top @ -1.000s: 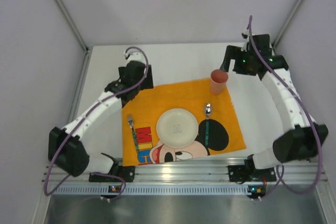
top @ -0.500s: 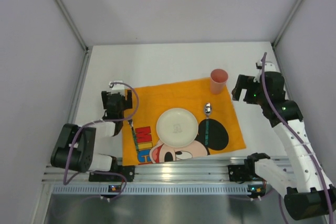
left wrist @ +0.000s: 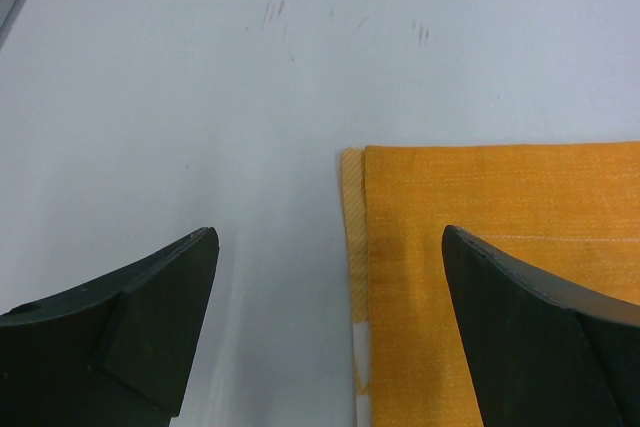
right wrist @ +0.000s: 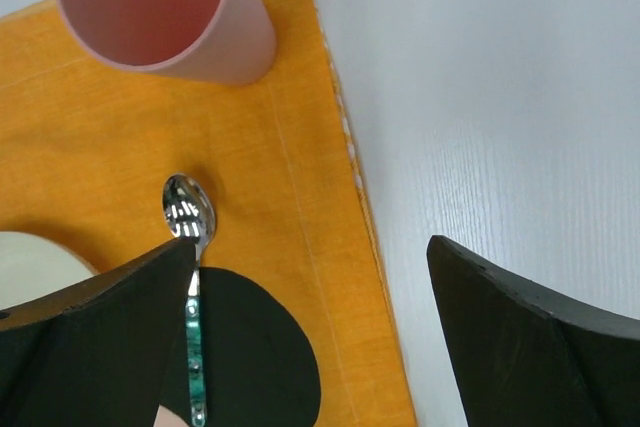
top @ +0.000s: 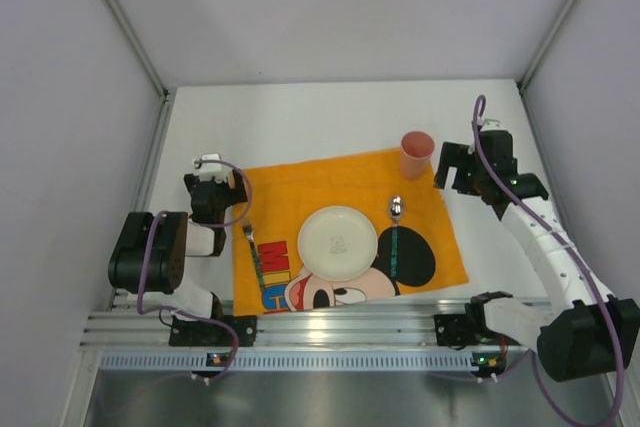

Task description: Set the dinner table for one person

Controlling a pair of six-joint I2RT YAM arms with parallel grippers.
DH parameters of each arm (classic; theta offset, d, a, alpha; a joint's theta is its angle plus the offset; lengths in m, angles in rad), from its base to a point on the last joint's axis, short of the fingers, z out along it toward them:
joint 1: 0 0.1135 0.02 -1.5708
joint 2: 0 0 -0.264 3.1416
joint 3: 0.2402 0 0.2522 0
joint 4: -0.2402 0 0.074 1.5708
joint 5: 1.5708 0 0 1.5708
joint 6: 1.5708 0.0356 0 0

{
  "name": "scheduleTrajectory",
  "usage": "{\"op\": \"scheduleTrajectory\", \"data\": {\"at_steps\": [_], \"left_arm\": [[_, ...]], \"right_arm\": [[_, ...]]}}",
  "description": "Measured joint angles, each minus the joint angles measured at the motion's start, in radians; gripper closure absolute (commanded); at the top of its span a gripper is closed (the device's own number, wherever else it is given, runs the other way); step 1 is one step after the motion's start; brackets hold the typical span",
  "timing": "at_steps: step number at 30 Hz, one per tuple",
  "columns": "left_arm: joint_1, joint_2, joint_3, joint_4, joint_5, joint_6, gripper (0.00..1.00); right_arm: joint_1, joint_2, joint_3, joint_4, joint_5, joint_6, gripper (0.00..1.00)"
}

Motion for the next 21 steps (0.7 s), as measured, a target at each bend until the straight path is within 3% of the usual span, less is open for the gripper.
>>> {"op": "scheduleTrajectory", "data": {"at_steps": [6, 13, 21], "left_arm": [[0.000, 0.000, 0.000, 0.023, 0.017, -0.008, 0.02], [0.000, 0.000, 0.000, 0.023, 0.024, -0.011, 0.02], [0.000, 0.000, 0.000, 0.023, 0.026, -0.011, 0.02]], "right_arm": [[0.002, -0.021, -0.281, 0.332, 0.119, -0.097, 0.00], [-0.032, 0.039, -0.730, 1.010, 0.138, -0.277, 0.00], [-0.060, 0.320, -0.782, 1.655, 0.036, -0.369, 0.00]]}}
